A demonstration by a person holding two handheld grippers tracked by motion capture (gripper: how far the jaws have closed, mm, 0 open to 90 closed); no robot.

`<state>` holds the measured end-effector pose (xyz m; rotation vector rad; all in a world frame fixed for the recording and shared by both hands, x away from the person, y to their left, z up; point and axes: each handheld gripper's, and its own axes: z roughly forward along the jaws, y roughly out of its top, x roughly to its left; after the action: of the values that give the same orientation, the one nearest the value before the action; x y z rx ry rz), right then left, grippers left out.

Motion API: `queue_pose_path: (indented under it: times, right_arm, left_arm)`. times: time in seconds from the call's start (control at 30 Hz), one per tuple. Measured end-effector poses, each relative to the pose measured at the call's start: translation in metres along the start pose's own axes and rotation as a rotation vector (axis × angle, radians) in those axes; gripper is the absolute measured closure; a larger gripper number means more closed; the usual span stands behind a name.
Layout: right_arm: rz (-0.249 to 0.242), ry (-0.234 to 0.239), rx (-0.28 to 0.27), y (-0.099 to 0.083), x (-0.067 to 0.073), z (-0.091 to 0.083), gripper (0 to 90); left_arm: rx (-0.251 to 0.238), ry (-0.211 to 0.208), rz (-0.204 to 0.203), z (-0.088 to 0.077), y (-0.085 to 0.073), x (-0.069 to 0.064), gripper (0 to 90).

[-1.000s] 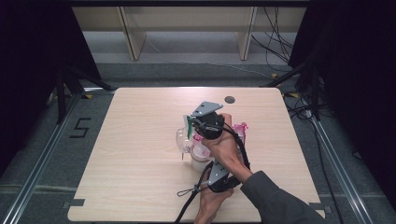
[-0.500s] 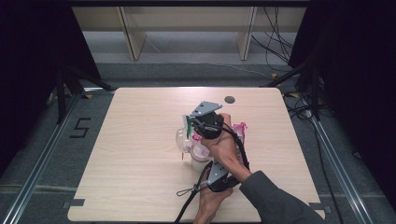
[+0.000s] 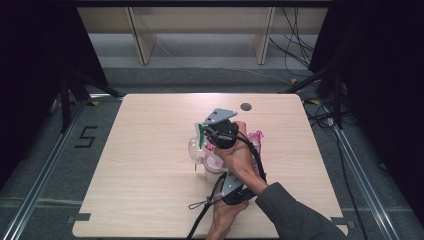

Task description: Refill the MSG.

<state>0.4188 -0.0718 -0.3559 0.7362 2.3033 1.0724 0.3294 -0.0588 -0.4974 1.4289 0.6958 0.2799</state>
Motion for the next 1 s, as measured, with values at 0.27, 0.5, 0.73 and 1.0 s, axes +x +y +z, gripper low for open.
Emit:
queue_pose_path:
  times: [0.27,0.5,0.73,1.0]
  right_arm:
    - [0.025,-0.003,0.0,0.001,0.002,0.001,89.8]
    - [0.002,-0.013,-0.006,0.002,0.0,0.001,89.8]
    - [0.009,-0.019,0.0,0.002,0.0,-0.001,89.9]
    - [-0.031,-0.023,0.021,0.002,0.002,0.0,89.9]
  left_arm:
    - [-0.007,0.004,-0.015,0.0,0.0,0.001,72.7]
    - [0.092,-0.029,0.103,-0.003,0.003,0.009,72.9]
    - [0.099,-0.029,0.1,-0.001,0.003,0.01,73.2]
    - [0.071,-0.045,0.075,0.002,0.002,0.007,73.3]
